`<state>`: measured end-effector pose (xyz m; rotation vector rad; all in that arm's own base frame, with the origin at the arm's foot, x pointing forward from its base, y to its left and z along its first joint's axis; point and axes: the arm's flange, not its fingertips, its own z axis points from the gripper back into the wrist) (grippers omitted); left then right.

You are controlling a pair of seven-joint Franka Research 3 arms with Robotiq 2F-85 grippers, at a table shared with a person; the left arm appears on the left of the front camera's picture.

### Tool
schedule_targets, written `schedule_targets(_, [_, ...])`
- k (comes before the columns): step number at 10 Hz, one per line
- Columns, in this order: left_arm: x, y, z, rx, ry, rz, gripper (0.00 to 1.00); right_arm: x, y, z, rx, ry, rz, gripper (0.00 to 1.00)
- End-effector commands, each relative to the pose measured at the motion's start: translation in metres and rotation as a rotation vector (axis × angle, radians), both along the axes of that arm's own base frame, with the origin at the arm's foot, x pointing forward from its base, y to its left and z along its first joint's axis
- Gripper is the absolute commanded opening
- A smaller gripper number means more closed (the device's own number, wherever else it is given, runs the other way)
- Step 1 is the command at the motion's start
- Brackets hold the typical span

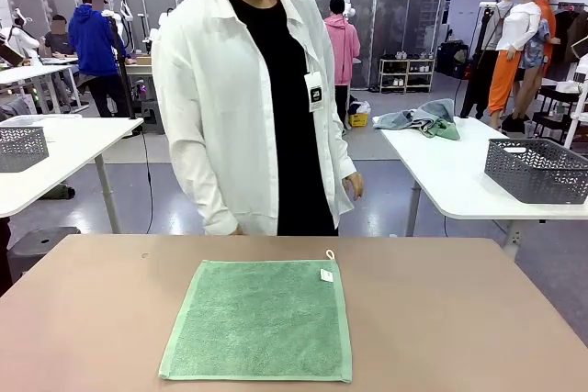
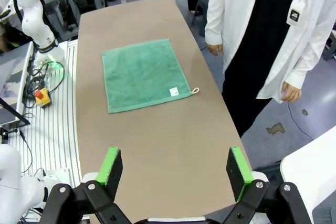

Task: Fold the towels and place them in the basket.
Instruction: When a person lays out a Towel with hook on the table, fold it in half twice.

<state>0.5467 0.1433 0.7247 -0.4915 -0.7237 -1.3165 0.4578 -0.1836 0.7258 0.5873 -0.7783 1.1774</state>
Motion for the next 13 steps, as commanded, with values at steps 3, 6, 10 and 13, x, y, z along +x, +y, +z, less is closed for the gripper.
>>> schedule_targets(3, [0.001, -0.055, 0.013, 0.102, -0.009, -0.044, 1.0, 0.013, 0.042, 0.009, -0.083, 0.019, 0.027, 1.0])
schedule_targets(6, [-0.023, -0.229, -0.007, 0.405, 0.027, -0.147, 1.0, 0.024, 0.204, 0.006, -0.261, 0.07, 0.083, 1.0])
schedule_targets(10, [-0.087, -0.306, -0.081, 0.713, 0.031, -0.163, 1.0, -0.015, 0.338, -0.067, -0.521, 0.085, -0.034, 1.0])
schedule_targets(13, [-0.103, -0.288, -0.118, 0.807, 0.033, -0.225, 1.0, -0.035, 0.367, -0.128, -0.679, 0.085, 0.066, 1.0])
